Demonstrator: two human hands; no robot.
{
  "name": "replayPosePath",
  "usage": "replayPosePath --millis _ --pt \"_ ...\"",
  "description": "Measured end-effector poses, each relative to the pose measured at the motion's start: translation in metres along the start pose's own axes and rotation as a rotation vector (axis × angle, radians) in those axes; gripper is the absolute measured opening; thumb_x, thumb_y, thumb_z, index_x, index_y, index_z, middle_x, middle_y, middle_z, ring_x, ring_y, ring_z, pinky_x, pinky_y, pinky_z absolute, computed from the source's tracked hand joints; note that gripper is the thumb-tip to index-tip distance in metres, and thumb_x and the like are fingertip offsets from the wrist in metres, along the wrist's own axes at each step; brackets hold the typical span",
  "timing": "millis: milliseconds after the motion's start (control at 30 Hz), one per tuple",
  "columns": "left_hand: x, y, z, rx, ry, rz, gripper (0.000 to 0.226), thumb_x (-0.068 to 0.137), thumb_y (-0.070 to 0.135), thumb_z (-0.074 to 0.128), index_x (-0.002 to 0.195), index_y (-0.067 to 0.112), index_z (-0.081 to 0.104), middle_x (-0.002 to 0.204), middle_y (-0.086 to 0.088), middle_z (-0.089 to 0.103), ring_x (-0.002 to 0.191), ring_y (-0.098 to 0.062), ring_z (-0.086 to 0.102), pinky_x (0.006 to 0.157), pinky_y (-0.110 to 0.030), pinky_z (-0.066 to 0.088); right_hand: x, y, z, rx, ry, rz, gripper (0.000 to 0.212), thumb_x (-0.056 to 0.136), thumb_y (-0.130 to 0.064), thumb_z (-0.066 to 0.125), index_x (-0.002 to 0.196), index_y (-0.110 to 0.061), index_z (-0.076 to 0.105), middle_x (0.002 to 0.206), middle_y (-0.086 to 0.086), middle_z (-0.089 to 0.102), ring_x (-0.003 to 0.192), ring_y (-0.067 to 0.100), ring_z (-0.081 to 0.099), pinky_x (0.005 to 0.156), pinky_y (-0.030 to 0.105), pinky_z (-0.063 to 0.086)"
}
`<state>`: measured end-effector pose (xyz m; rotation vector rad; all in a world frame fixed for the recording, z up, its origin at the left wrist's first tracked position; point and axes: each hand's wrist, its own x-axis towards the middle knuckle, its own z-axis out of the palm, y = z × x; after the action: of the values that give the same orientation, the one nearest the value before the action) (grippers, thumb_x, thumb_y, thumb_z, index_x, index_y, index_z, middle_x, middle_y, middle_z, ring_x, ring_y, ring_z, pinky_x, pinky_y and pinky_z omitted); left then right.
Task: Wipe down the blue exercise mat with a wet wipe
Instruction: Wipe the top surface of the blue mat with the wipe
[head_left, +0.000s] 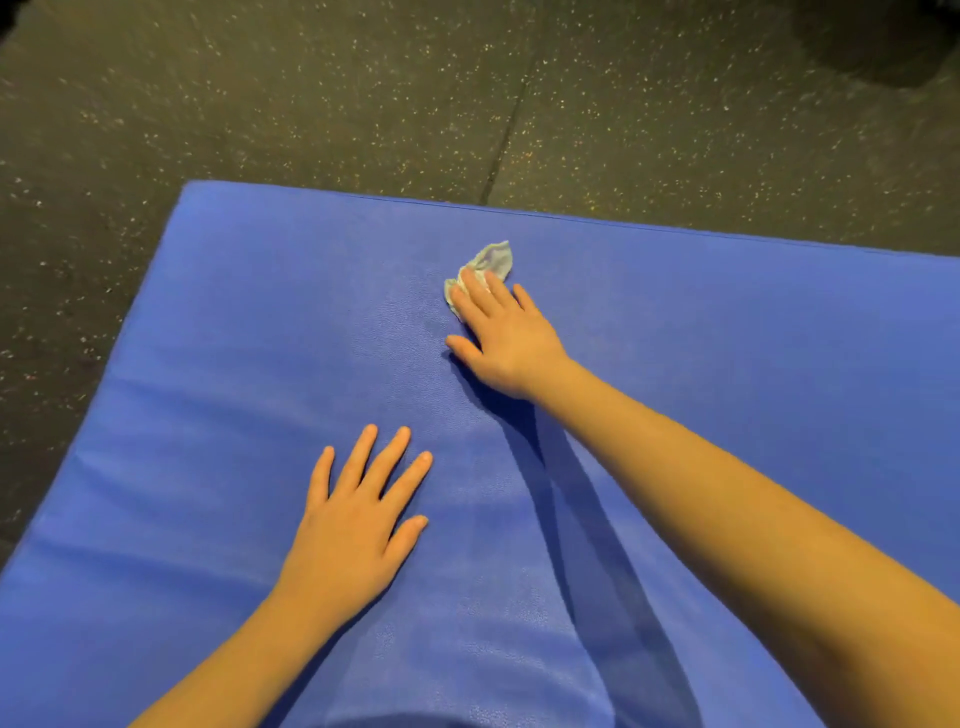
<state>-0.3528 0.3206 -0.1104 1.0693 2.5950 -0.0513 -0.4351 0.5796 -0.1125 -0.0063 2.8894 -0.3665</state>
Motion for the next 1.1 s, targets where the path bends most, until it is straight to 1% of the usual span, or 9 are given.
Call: replayPosePath --millis 67,200,367,500,667,733,933,1033,1100 --pt "0.0 0.0 0.0 0.005 0.005 0.004 0.062 0.1 0.054 0.011 0.144 0.024 0.042 0.154 -0.002 0.032 0.143 -0.031 0.025 0.111 -0.055 0.017 0.005 0.014 -0.005 -0.101 -0.007 -0.068 0.06 0.102 -0.043 0.03 0.154 -0.023 0.01 0.162 -0.003 0.004 0.148 0.019 0.004 0.117 0.046 0.002" --pt "0.001 0.001 0.003 0.02 0.015 0.004 0.062 0.1 0.053 0.01 0.144 0.023 0.042 0.154 -0.003 0.032 0.143 -0.032 0.025 0.11 -0.056 0.018 0.008 0.011 -0.001 0.031 0.075 0.238 0.06 0.101 -0.04 0.032 0.153 -0.016 0.013 0.161 0.007 0.007 0.147 0.024 0.005 0.118 0.046 0.003" --pt "0.0 0.002 0.003 0.025 0.032 -0.013 0.063 0.101 0.052 0.008 0.143 0.021 0.043 0.152 -0.006 0.035 0.141 -0.033 0.028 0.108 -0.056 0.021 -0.027 -0.016 0.014 -0.113 0.06 -0.248 0.065 0.099 -0.045 0.031 0.152 -0.01 0.02 0.16 0.012 0.014 0.147 0.028 0.009 0.117 0.043 0.006" --pt "-0.007 0.011 0.004 0.0 0.03 -0.049 0.063 0.101 0.048 0.007 0.142 0.017 0.045 0.151 -0.009 0.038 0.14 -0.033 0.029 0.108 -0.054 0.019 -0.026 0.007 0.008 -0.045 0.171 -0.014 0.053 0.102 -0.032 0.035 0.148 -0.007 0.03 0.156 0.014 0.025 0.144 0.03 0.019 0.117 0.045 0.014" --pt "-0.024 0.018 0.005 -0.021 -0.001 -0.061 0.064 0.101 0.049 0.007 0.141 0.016 0.046 0.151 -0.009 0.037 0.14 -0.031 0.028 0.109 -0.053 0.019 -0.075 -0.029 0.026 0.054 0.216 -0.188 0.023 0.084 -0.004 0.061 0.105 0.005 0.064 0.121 0.027 0.057 0.112 0.039 0.057 0.075 0.042 0.056" --pt "-0.028 0.019 0.005 -0.023 -0.009 -0.065 0.065 0.101 0.048 0.007 0.141 0.016 0.046 0.151 -0.009 0.037 0.14 -0.031 0.029 0.108 -0.053 0.019 -0.086 -0.021 0.024 0.016 0.174 -0.255 0.014 0.076 0.008 0.066 0.088 0.001 0.065 0.111 0.023 0.061 0.107 0.035 0.061 0.049 0.028 0.048" --pt "-0.036 0.029 0.006 -0.045 0.0 -0.123 0.066 0.101 0.049 0.008 0.141 0.014 0.047 0.15 -0.009 0.04 0.14 -0.028 0.026 0.109 -0.051 0.019 -0.111 -0.02 0.026 0.187 0.296 0.003 0.022 0.069 0.017 0.068 0.065 -0.002 0.059 0.075 0.018 0.052 0.082 0.043 0.059 0.063 0.042 0.052" --pt "-0.043 0.035 0.005 -0.062 -0.006 -0.139 0.059 0.096 0.045 0.025 0.14 0.013 0.049 0.149 -0.01 0.042 0.138 -0.027 0.025 0.105 -0.058 0.031 -0.146 -0.041 0.036 0.175 0.132 -0.213 0.021 0.068 0.009 0.075 0.066 -0.005 0.061 0.07 0.013 0.05 0.076 0.039 0.06 0.044 0.038 0.051" --pt "-0.05 0.038 0.005 -0.074 -0.013 -0.136 0.06 0.094 0.045 0.027 0.14 0.014 0.049 0.149 -0.009 0.041 0.139 -0.026 0.024 0.105 -0.059 0.031 -0.152 -0.029 0.032 0.194 0.13 -0.147 0.02 0.071 0.005 0.074 0.065 -0.008 0.059 0.07 0.01 0.051 0.074 0.037 0.06 0.04 0.032 0.044"
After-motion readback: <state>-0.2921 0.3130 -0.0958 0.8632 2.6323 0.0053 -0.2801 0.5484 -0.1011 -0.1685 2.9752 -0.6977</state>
